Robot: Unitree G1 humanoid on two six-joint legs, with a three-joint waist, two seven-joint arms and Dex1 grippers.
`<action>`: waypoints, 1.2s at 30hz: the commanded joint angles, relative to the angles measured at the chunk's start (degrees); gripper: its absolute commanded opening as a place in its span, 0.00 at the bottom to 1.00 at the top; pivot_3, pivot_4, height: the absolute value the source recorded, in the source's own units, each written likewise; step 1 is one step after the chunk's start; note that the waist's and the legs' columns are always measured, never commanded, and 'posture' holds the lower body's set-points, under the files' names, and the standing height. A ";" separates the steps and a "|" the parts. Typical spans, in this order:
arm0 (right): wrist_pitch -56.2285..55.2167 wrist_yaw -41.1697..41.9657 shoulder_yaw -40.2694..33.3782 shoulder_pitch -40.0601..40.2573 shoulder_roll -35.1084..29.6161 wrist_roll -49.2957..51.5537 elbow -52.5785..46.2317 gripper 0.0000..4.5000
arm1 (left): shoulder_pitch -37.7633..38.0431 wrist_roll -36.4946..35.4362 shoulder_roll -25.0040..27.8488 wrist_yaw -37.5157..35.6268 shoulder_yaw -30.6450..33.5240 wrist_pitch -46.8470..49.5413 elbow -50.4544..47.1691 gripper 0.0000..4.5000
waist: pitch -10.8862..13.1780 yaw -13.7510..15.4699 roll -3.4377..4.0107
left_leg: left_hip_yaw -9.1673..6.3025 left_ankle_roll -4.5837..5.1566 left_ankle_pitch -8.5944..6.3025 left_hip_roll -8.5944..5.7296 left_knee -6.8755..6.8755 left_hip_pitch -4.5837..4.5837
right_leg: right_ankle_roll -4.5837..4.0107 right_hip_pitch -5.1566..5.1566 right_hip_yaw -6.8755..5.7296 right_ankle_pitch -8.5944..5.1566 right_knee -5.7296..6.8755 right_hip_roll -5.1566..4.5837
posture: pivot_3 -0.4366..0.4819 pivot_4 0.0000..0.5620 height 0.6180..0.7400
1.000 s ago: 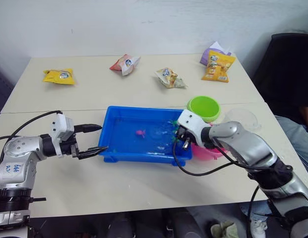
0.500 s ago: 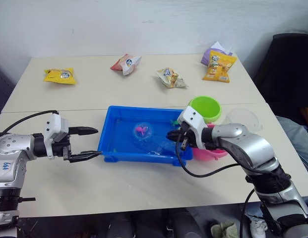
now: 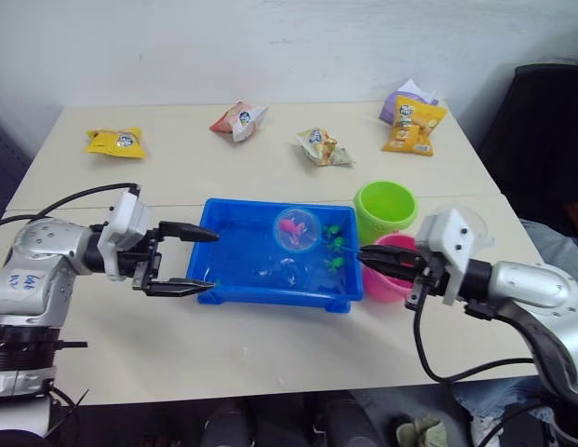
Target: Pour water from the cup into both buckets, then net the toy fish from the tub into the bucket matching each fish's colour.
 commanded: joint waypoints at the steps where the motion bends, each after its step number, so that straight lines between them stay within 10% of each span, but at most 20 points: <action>1: -0.65 -1.03 -9.15 4.81 -1.04 2.50 -5.28 0.00 | -3.81 1.39 -2.81 -0.82 -2.16 -2.99 3.27 1.00 | 0.00 0.28 0.00 | 0.01 0.00 0.00 0.00 0.00 0.00 | 0.00 0.00 0.01 0.00 0.01 0.02 | 0.48 0.27 0.99; 10: -8.14 0.54 -28.93 25.74 2.25 -0.92 -8.36 0.00 | -10.17 6.29 -10.42 -3.65 -6.75 -11.85 16.01 1.00 | -0.01 0.48 -0.01 | 0.00 -0.01 0.01 -0.03 0.04 0.03 | 0.02 0.06 0.04 0.01 0.00 0.14 | 0.48 0.27 0.99; 18: -34.50 1.35 -27.45 38.37 5.03 -20.36 1.36 0.00 | -11.95 7.28 -12.84 -4.59 -7.52 -14.13 19.53 1.00 | -0.01 0.45 -0.02 | 0.03 -0.02 0.01 -0.08 0.01 0.30 | 0.04 0.28 0.10 0.02 -0.03 0.29 | 0.48 0.27 0.99; 36: -83.94 -30.80 -25.93 33.23 2.74 -61.74 22.67 0.00 | -11.42 7.22 -14.34 -3.35 -7.15 -14.49 21.85 1.00 | -0.01 0.32 0.00 | 0.06 -0.16 0.09 -0.05 0.03 0.40 | 0.03 0.30 0.13 0.01 0.07 0.16 | 0.48 0.27 0.99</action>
